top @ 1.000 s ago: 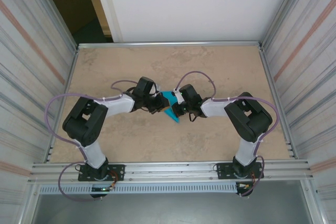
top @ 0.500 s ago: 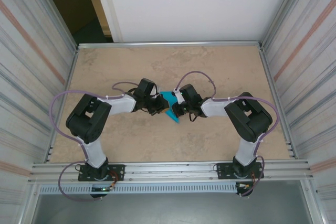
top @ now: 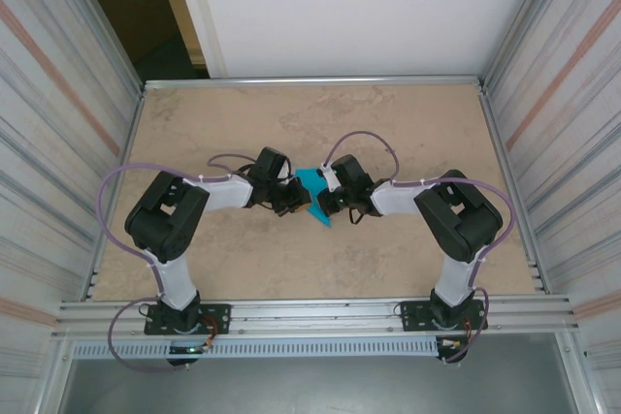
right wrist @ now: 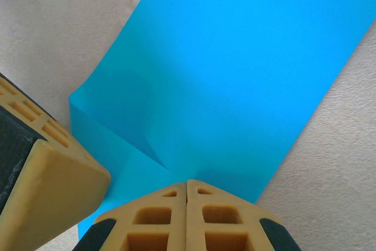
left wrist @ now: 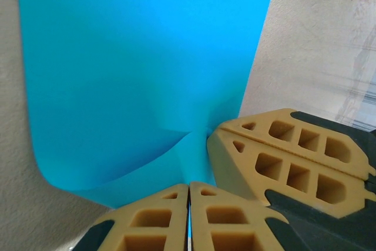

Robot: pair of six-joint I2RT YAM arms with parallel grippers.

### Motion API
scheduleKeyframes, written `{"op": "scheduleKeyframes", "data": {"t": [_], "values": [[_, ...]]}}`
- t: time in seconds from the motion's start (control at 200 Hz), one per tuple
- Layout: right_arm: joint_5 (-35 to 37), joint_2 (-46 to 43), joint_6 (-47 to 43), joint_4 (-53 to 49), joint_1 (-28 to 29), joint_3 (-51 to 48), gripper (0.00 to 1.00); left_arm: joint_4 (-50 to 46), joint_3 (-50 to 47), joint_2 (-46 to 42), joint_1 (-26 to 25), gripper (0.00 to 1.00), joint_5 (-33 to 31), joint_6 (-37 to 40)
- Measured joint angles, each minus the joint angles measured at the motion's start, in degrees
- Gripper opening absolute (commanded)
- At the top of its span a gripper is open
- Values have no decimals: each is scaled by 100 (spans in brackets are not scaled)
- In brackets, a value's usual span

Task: Fold a paper plane with a square sheet of paper (pick it up from the middle)
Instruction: Third fold the triangle at the center of the table.

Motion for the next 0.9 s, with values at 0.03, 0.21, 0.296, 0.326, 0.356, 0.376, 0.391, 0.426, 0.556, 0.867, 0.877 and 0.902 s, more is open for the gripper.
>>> {"op": "scheduleKeyframes", "data": {"t": [0.03,0.21,0.296,0.326,0.356,0.376,0.391,0.426,0.556,0.867,0.877,0.902], "values": [[0,0,2,0,0,2,0,0,0,2,0,9,0,0],[-68,0,140,-136,-13,76,15,-11,0,9,-2,9,-2,0],[-243,-13,273,-197,-94,136,23,-15,0,9,-2,9,-2,0],[-315,-33,348,-212,-142,146,26,-15,0,9,0,9,-2,0],[-402,-63,426,-216,-201,149,28,-15,0,9,0,9,-2,0],[-455,-90,487,-216,-240,149,30,-15,0,9,-2,9,-2,0],[-503,-111,522,-221,-278,149,31,-15,0,9,-2,9,-2,0],[-605,-166,603,-232,-354,151,33,-15,0,9,-2,9,-2,0],[-938,-374,905,-422,-599,243,37,-15,0,9,-2,9,-4,0],[-2090,-420,1471,-927,-957,494,38,-15,0,9,-2,9,-63,0],[-2109,-420,1478,-938,-962,494,38,-15,0,9,-2,9,-63,0],[-2159,-420,1486,-962,-966,494,37,-15,0,9,-2,9,-63,0]]}}
